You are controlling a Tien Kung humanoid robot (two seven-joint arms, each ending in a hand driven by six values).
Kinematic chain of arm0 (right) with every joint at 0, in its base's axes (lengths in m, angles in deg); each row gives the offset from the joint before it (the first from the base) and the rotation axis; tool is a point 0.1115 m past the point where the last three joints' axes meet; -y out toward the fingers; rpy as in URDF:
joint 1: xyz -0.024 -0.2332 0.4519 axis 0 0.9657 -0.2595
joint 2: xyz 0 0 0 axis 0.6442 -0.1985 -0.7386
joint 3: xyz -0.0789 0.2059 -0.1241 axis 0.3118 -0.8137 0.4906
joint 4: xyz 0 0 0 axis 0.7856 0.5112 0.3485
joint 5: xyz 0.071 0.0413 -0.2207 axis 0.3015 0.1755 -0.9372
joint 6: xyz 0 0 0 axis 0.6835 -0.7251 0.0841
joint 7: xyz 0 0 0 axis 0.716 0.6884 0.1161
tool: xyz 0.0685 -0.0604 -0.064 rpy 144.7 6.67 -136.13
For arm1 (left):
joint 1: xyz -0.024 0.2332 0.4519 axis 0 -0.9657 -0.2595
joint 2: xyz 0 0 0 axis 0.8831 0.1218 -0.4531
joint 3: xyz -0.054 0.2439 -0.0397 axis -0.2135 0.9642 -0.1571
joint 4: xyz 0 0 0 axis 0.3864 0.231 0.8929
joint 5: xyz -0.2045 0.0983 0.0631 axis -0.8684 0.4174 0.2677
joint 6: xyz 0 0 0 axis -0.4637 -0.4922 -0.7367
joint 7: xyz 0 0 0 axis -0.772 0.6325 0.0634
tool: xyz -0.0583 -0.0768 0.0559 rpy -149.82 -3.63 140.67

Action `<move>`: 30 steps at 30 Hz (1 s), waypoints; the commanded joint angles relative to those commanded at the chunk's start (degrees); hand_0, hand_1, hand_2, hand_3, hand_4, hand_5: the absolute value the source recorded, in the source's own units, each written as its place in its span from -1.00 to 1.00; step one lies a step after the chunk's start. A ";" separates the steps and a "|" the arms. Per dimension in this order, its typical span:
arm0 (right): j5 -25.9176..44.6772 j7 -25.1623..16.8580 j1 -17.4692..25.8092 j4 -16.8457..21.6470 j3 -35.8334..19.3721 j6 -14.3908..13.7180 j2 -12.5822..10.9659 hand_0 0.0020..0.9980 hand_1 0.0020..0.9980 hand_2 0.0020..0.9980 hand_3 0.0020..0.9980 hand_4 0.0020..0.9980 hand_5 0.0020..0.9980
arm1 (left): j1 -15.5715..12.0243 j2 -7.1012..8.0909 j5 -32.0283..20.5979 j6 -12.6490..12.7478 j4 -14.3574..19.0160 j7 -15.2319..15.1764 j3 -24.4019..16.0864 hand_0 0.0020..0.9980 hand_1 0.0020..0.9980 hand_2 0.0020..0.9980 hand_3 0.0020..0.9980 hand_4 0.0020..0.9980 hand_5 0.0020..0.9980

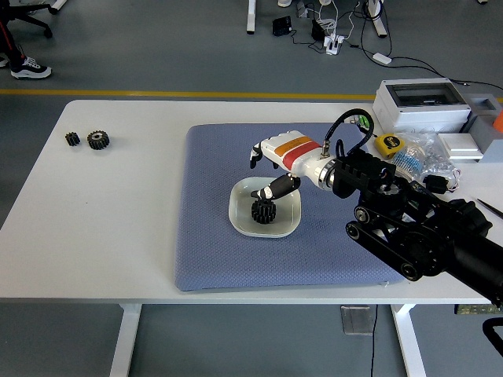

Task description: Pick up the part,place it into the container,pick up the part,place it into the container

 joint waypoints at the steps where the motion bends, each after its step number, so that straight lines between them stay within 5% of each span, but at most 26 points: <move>1: 0.02 0.13 0.05 1.25 -1.05 -0.14 -0.51 -0.61 -0.13 0.36 0.31 0.92 -0.12 | 0.02 0.00 0.01 0.00 0.00 -0.01 0.01 0.33 0.33 0.31 0.13 0.22 0.11; 8: 2.89 -0.23 2.50 11.38 -10.63 -2.29 -6.59 -0.52 -0.08 0.41 0.39 0.96 -0.08 | 0.40 0.00 -0.04 0.05 0.00 -0.30 -0.08 0.33 0.34 0.31 0.12 0.20 0.09; 9: 4.37 -0.43 3.15 12.52 -11.83 -3.02 -7.49 0.25 0.39 0.65 0.67 1.00 0.06 | 0.46 0.00 -0.21 0.08 0.00 -0.36 -0.11 0.32 0.34 0.30 0.12 0.17 0.05; 10: 6.39 -0.55 3.94 13.57 -13.22 -4.11 -8.37 0.25 0.39 0.65 0.67 1.00 0.06 | 0.53 0.00 -0.29 0.11 0.00 -0.44 -0.16 0.32 0.34 0.30 0.12 0.17 0.05; 14: 15.49 -1.75 7.18 15.38 -17.12 -12.18 -9.59 0.25 0.39 0.65 0.67 1.00 0.06 | 0.65 0.00 0.10 0.00 0.00 -0.46 -0.29 0.32 0.34 0.30 0.12 0.17 0.05; 15: 18.10 -3.36 8.27 15.99 -18.20 -14.78 -9.71 0.47 0.54 0.77 0.83 1.00 0.41 | 0.62 0.00 0.28 -0.01 0.00 -0.42 -0.39 0.33 0.34 0.30 0.12 0.17 0.05; 17: 22.57 -6.06 9.89 17.13 -19.94 -17.74 -10.06 0.47 0.54 0.77 0.83 1.00 0.41 | 0.58 0.00 0.42 -0.04 0.00 -0.37 -0.39 0.33 0.34 0.30 0.12 0.17 0.05; 19: 27.41 -8.71 11.43 18.12 -21.78 -17.15 -10.52 0.47 0.54 0.77 0.83 1.00 0.41 | 0.48 0.00 0.36 -0.06 0.00 -0.36 -0.33 0.33 0.34 0.30 0.12 0.17 0.05; 23: 37.46 -11.45 15.22 19.14 -26.47 -11.55 -11.05 0.62 0.63 0.74 0.79 1.00 0.57 | 0.21 0.00 0.54 -0.03 0.00 -0.20 -0.34 0.32 0.33 0.29 0.12 0.17 0.05; 30: 53.70 -7.96 22.63 21.66 -27.97 -8.49 -12.88 0.62 0.63 0.73 0.78 1.00 0.63 | 0.04 0.00 1.12 -0.13 0.00 0.07 0.05 0.32 0.33 0.29 0.12 0.17 0.05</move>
